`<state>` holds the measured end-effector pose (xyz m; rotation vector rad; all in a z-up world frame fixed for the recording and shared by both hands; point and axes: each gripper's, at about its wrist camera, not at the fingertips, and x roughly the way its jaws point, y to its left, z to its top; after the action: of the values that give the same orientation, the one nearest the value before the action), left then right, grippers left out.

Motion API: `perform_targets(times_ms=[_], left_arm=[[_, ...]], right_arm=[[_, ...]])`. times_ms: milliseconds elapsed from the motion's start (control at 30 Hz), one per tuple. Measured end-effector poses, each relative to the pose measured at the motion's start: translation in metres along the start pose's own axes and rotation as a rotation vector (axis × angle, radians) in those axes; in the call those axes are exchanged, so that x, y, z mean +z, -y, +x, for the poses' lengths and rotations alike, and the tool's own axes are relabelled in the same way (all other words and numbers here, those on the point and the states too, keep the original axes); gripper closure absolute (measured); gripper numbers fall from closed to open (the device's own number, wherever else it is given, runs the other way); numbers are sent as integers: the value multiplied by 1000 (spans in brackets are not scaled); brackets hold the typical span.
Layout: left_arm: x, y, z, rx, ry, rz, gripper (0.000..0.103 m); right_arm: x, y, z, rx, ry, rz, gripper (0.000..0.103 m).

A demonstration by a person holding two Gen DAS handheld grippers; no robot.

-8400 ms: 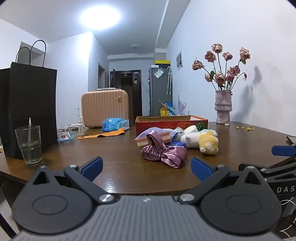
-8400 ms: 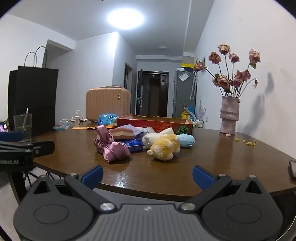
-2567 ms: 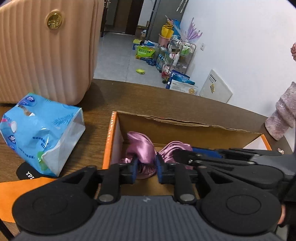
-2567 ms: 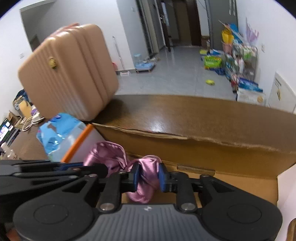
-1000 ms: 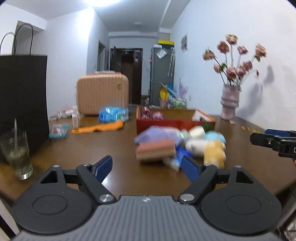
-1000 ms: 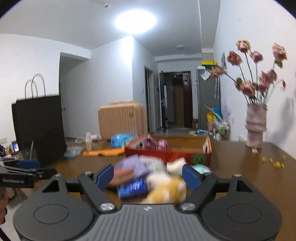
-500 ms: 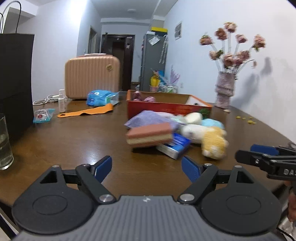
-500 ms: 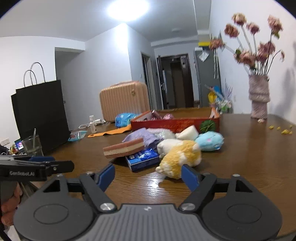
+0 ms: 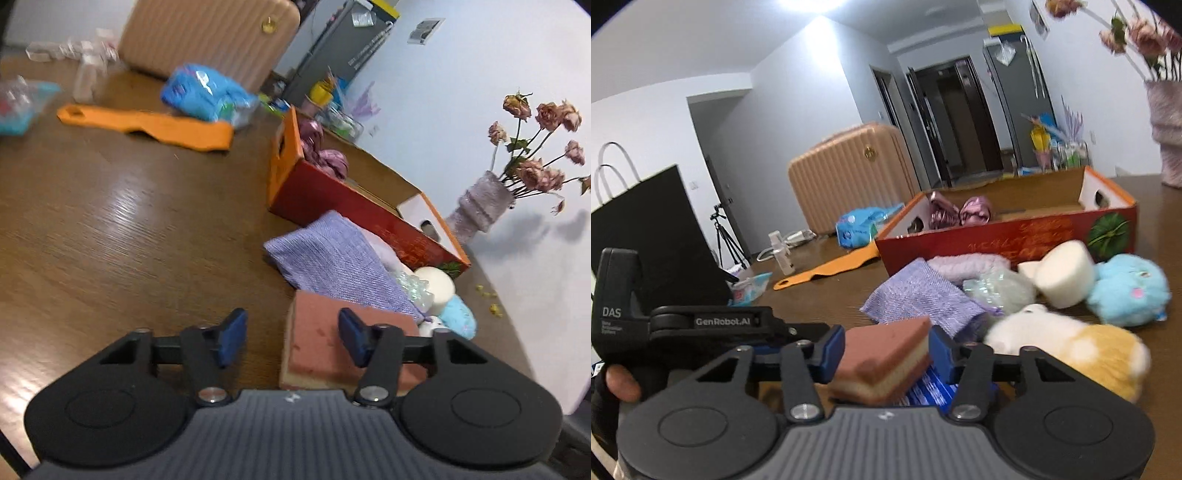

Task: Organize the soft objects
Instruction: 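Close both grippers together on the pink-and-cream sponge block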

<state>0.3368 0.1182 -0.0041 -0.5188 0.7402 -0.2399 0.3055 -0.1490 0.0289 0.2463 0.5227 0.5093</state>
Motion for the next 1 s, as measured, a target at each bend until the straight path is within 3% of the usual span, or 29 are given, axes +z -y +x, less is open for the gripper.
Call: perform_targets(times_ms=[100, 433, 667, 1000], left_arm=[[1, -6, 6, -78, -20, -29, 73], [-7, 11, -10, -36, 22, -15, 75], [-19, 64, -54, -76, 108, 79, 75], [-51, 140, -73, -140, 129, 186, 75]], right_arm=[[-4, 7, 17, -7, -20, 26, 66], [-5, 7, 12, 20, -5, 14, 72], [9, 12, -47, 46, 102, 20, 73], [8, 36, -130, 0, 208, 20, 74]])
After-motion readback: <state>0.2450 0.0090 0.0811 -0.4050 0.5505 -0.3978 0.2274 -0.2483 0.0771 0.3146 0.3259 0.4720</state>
